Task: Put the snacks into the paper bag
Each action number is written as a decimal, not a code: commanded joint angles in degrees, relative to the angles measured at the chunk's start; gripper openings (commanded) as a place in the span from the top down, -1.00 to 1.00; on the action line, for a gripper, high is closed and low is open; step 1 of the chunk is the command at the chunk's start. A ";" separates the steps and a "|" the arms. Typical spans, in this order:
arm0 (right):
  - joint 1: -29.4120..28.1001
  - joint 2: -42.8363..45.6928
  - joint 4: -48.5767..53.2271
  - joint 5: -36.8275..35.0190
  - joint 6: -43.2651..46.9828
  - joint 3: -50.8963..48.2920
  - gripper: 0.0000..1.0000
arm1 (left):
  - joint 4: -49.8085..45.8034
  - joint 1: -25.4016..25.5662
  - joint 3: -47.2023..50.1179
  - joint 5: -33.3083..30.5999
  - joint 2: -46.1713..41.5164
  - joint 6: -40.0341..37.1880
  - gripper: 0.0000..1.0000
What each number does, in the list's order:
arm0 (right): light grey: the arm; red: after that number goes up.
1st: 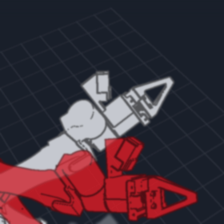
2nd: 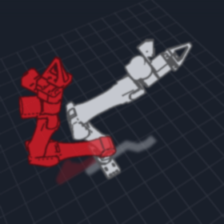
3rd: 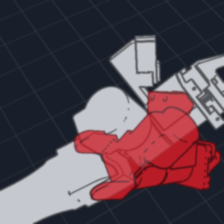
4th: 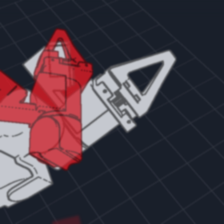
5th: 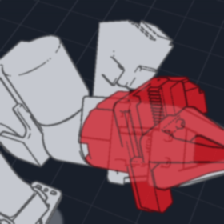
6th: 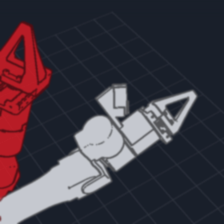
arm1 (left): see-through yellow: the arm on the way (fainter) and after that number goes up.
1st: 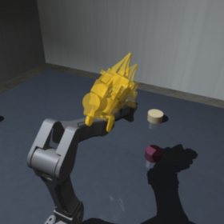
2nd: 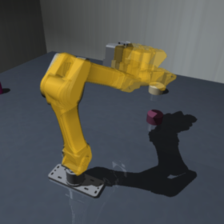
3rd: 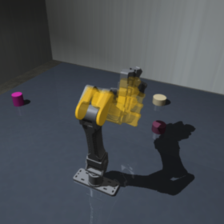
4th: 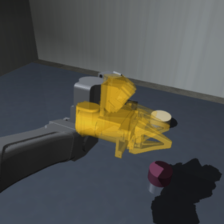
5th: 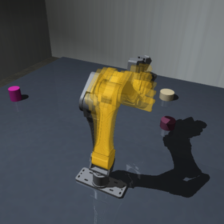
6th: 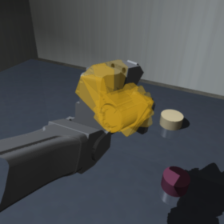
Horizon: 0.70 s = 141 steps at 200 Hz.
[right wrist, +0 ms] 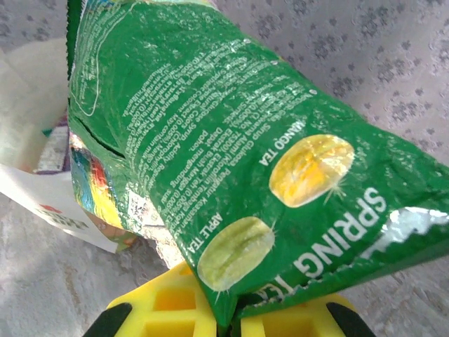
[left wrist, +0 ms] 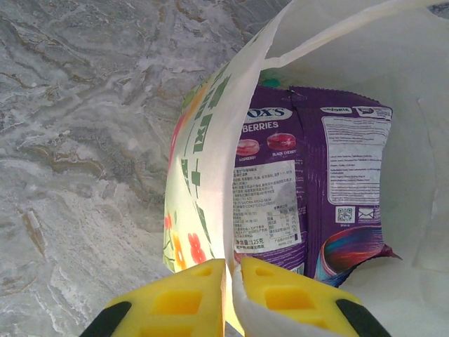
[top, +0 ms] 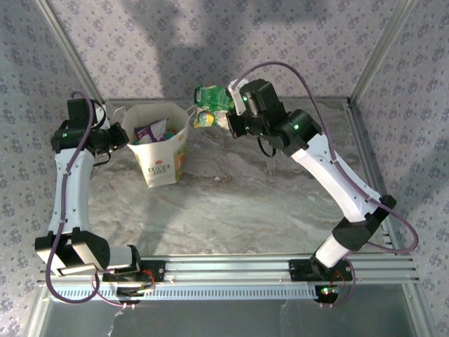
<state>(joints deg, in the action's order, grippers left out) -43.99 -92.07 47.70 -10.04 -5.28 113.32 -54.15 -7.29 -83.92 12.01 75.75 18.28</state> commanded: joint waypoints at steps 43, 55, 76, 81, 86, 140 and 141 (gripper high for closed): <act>-1.15 -5.96 -2.94 5.70 1.50 9.05 1.00 | 0.07 -0.56 0.31 0.89 -1.66 0.26 0.70; -1.45 -7.36 -2.57 6.16 1.50 10.80 1.00 | 0.14 -0.54 0.56 1.08 -1.57 0.26 0.70; -1.78 -9.57 -2.57 7.16 1.53 13.37 1.00 | 0.27 -0.60 0.43 0.95 -1.39 0.66 0.70; -1.84 -10.11 -2.60 7.45 1.39 14.04 1.00 | 0.36 -0.60 0.42 1.00 -1.44 0.69 0.70; -1.89 -10.73 -2.54 7.89 1.34 14.84 1.00 | 0.51 -0.67 0.52 1.06 -1.55 0.77 0.70; -3.07 -17.53 -1.61 11.08 0.88 21.77 1.00 | 0.10 -0.84 -0.26 1.02 -1.60 0.42 0.70; -3.10 -17.70 -1.50 11.13 0.88 22.03 1.00 | 0.10 -0.86 -0.27 1.01 -1.59 0.43 0.70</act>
<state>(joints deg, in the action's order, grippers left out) -46.19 -107.31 47.20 -1.37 -4.86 130.63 -53.60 -7.51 -83.29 12.60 75.42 18.70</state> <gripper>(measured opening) 0.104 0.153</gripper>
